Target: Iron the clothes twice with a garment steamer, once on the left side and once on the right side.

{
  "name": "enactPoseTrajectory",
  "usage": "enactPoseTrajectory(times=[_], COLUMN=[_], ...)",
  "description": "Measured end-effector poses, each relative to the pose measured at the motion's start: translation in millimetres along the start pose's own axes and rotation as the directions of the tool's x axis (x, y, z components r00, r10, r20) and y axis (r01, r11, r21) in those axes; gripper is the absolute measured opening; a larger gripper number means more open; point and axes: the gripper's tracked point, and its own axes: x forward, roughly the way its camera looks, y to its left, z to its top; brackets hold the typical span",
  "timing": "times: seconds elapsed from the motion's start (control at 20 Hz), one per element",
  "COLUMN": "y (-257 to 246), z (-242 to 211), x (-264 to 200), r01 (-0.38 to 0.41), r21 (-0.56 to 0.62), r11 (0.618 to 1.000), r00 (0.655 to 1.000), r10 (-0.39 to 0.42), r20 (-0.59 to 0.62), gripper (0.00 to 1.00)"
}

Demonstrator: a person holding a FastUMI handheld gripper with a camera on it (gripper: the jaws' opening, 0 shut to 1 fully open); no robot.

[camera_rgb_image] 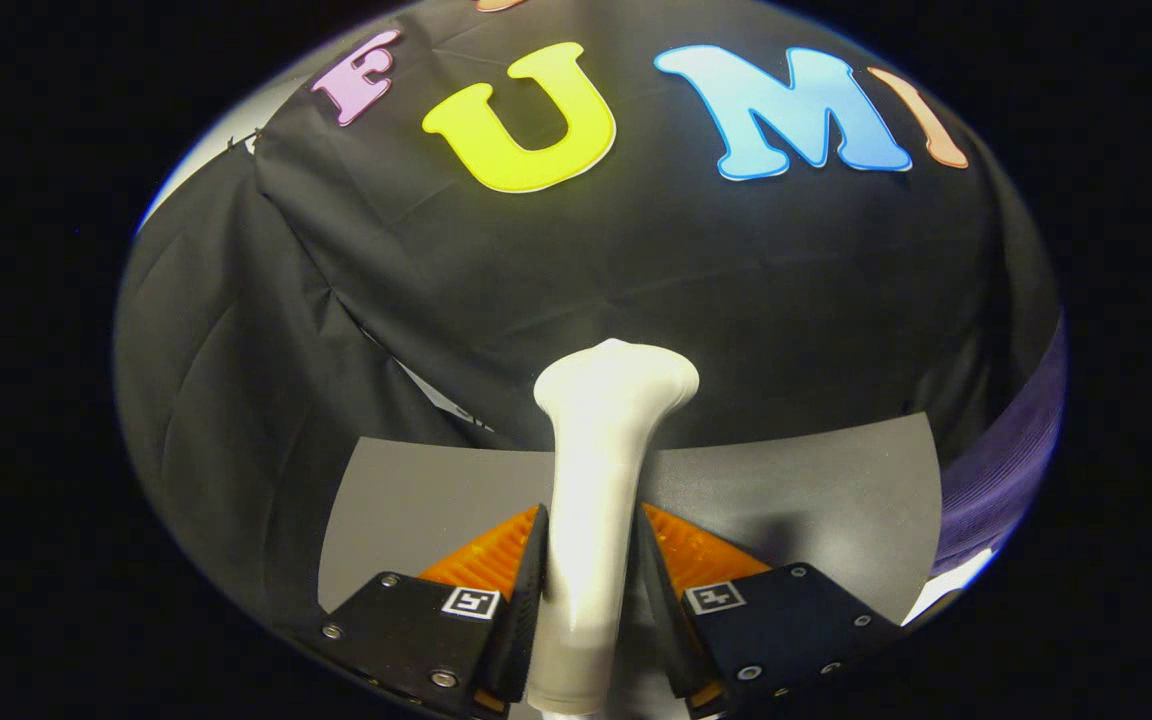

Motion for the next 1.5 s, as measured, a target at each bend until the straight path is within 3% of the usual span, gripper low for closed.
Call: enactPoseTrajectory(times=[0.2,0.35,0.65,0.95,1.5], y=[-1,2,17,33,18], z=[0,1,12,6,-65], x=[0,-3,-51,-130,-257], r01=[-0.009,-0.025,-0.056,-0.043,-0.034], r21=[-0.006,0.014,-0.031,-0.177,-0.213], r11=[1.0,1.0,0.998,0.983,0.977], r00=[1.0,1.0,0.988,0.951,0.886], r10=[0.009,0.025,0.06,0.094,0.128], r20=[-0.013,0.002,0.145,0.296,0.447], gripper=[0.48,0.33,0.33,0.33,0.33])
